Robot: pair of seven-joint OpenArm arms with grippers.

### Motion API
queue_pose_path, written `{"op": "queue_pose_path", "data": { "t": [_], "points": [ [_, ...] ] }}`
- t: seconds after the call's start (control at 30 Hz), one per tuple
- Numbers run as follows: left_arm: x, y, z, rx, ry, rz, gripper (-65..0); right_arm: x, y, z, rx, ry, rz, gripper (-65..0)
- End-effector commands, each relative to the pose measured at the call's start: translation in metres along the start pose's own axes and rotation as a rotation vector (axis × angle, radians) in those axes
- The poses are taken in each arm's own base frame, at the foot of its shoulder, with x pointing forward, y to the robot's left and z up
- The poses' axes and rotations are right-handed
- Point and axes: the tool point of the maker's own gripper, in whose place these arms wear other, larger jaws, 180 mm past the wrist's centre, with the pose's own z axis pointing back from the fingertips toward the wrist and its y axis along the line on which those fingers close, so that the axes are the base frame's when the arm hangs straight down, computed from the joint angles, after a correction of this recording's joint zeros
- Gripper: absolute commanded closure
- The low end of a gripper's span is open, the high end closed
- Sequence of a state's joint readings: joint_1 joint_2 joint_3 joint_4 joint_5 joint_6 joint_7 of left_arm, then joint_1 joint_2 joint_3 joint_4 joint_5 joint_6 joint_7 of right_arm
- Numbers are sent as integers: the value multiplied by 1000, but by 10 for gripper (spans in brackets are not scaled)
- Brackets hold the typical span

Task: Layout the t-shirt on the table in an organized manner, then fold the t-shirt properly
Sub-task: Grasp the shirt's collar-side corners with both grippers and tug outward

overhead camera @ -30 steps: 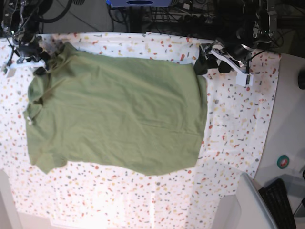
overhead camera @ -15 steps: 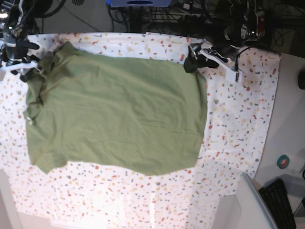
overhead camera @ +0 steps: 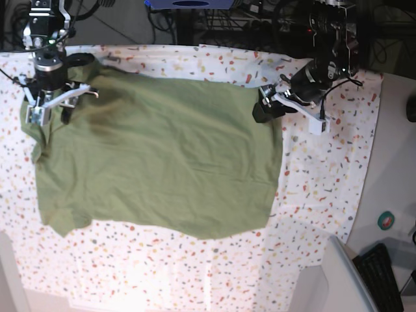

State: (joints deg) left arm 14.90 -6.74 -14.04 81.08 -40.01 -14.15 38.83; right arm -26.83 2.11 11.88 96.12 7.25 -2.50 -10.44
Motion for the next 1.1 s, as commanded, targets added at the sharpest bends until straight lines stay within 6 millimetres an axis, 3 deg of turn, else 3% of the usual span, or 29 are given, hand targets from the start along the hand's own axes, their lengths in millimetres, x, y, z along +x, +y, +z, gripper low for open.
{"op": "queue_pose_path", "data": {
  "t": [0.0,0.07,0.1,0.17,0.23,0.33,0.43,0.63,0.9,1.07],
  "points": [
    [12,-6,-4,-24,-26,-6,-546,5,-2,-7,0,-17,19,-257],
    [13,-4,-12,-22,-17,11,-533,-7,5,-18,21,20,34,-257],
    [13,-2,-15,-19,-11,19,-495,-14,9,-22,32,39,42,-257],
    [12,0,-18,-15,-3,28,-374,-29,13,-27,49,80,62,-255],
    [12,2,-18,-12,-3,30,-207,-40,18,-35,60,113,75,-251],
    [20,5,-12,-3,-21,12,0,-55,16,-47,55,163,81,-174],
    [44,4,0,0,-60,-58,0,-61,15,-56,48,189,77,-92],
    [80,-3,25,88,-43,-78,0,-54,17,-63,49,178,74,-122],
    [64,6,34,148,107,-33,-5,-52,18,-63,50,175,72,-120],
    [61,6,33,147,115,-35,-219,-55,27,-62,74,179,86,-120]
  ]
}}
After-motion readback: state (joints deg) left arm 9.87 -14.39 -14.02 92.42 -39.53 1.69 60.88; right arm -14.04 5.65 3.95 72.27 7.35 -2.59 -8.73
